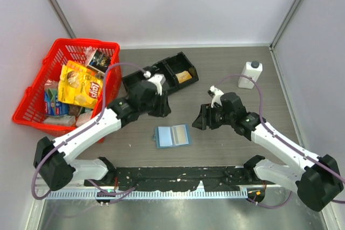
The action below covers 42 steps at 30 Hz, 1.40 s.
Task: Take the credit cards out of the card holder
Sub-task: Place the credit card in the storage box, then remove the credit card from the card holder.
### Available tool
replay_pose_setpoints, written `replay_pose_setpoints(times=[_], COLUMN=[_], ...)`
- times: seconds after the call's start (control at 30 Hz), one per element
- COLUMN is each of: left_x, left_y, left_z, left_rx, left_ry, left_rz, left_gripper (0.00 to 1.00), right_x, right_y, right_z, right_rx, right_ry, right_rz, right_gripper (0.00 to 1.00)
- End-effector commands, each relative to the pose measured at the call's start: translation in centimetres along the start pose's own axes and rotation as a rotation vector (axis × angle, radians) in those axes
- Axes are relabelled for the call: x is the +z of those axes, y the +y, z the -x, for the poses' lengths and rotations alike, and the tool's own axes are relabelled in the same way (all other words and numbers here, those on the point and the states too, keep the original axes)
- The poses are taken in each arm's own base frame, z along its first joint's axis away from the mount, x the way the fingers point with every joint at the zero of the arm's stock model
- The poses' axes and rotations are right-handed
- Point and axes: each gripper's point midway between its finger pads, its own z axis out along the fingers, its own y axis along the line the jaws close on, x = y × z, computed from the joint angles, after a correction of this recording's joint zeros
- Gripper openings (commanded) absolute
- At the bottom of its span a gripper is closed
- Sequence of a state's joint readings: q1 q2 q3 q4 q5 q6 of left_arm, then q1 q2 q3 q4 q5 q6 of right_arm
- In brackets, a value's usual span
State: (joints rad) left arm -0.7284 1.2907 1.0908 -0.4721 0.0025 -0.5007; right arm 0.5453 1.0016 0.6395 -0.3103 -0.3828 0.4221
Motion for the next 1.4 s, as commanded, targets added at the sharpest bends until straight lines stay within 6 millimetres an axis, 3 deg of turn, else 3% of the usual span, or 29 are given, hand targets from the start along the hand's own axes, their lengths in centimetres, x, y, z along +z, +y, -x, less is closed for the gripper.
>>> replay_pose_setpoints(times=[0.0,0.1,0.3,0.47,0.73,0.97,1.37], left_x=[-1.5,-1.6,0.6,2.4,3.6,3.3,3.2], left_y=[-0.6,-1.3,-0.5,1.5,4.0,5.0,5.0], left_z=[-3.8,-5.9,-9.6,-12.4,-16.4,-18.2,-19.2], left_rx=[-0.170,-0.213,-0.246,-0.233,-0.215,-0.208,-0.228], left_ry=[-0.012,-0.024,0.019,0.056,0.127,0.170,0.189], left_rz=[-0.006,-0.044,-0.039,0.022,0.087,0.114,0.094], left_gripper=[0.42,0.41,0.34,0.26,0.19,0.18,0.17], right_x=[1.3,2.6,5.0,6.7,8.2,8.7,9.8], right_y=[0.8,0.7,0.7,0.6,0.4,-0.2,0.3], right_z=[0.9,0.0,-1.1,-2.5,-4.4,-4.5,-5.3], right_rx=[0.034,0.065,0.089,0.109,0.106,0.093,0.115], right_ry=[-0.036,-0.016,0.000,0.041,0.102,0.110,0.140], right_rz=[-0.036,-0.061,-0.111,-0.131,-0.162,-0.201,-0.172], right_gripper=[0.62,0.58,0.51,0.45,0.43,0.40,0.33])
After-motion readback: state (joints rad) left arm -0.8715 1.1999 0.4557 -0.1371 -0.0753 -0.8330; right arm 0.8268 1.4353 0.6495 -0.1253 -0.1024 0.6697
